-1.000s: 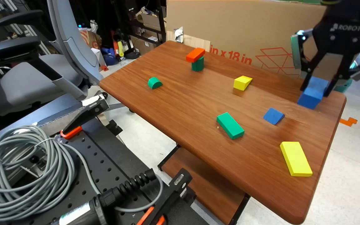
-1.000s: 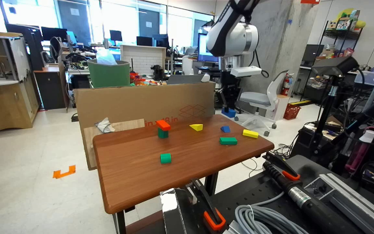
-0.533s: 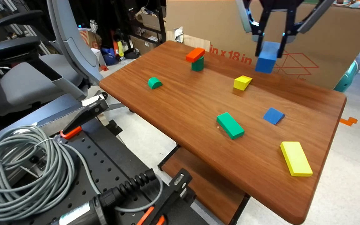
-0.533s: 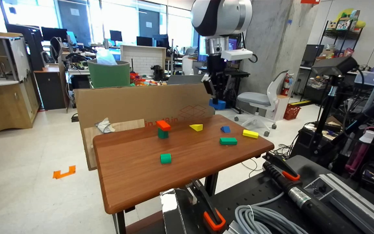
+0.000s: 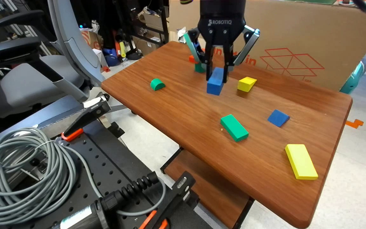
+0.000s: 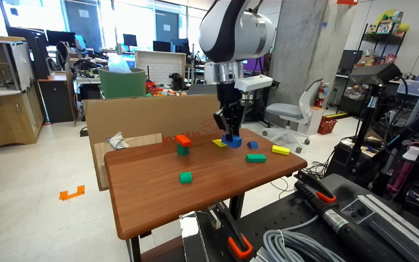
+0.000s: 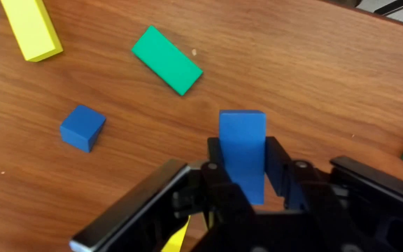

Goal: Move the blue block to the center of the table

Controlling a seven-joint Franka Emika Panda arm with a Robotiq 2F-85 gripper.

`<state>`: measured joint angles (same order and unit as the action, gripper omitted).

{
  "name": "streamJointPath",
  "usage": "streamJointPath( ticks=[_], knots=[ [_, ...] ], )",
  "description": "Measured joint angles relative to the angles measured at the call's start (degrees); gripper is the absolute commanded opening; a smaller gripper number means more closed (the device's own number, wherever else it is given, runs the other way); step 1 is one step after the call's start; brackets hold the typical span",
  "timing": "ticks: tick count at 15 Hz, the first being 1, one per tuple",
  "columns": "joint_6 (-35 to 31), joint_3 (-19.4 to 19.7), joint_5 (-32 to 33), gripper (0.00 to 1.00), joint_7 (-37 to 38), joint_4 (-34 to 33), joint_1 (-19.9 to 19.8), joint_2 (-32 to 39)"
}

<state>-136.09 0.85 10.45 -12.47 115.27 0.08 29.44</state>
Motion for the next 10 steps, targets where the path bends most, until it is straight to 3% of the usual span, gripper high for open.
streamJointPath(
  ticks=[5,10],
  knots=[
    [-1.08,0.16,2.50,0.08,3.43,3.50,1.78,0.33],
    [-3.73,2.41,9.86,0.08,8.88,3.62,3.99,2.53]
  ],
)
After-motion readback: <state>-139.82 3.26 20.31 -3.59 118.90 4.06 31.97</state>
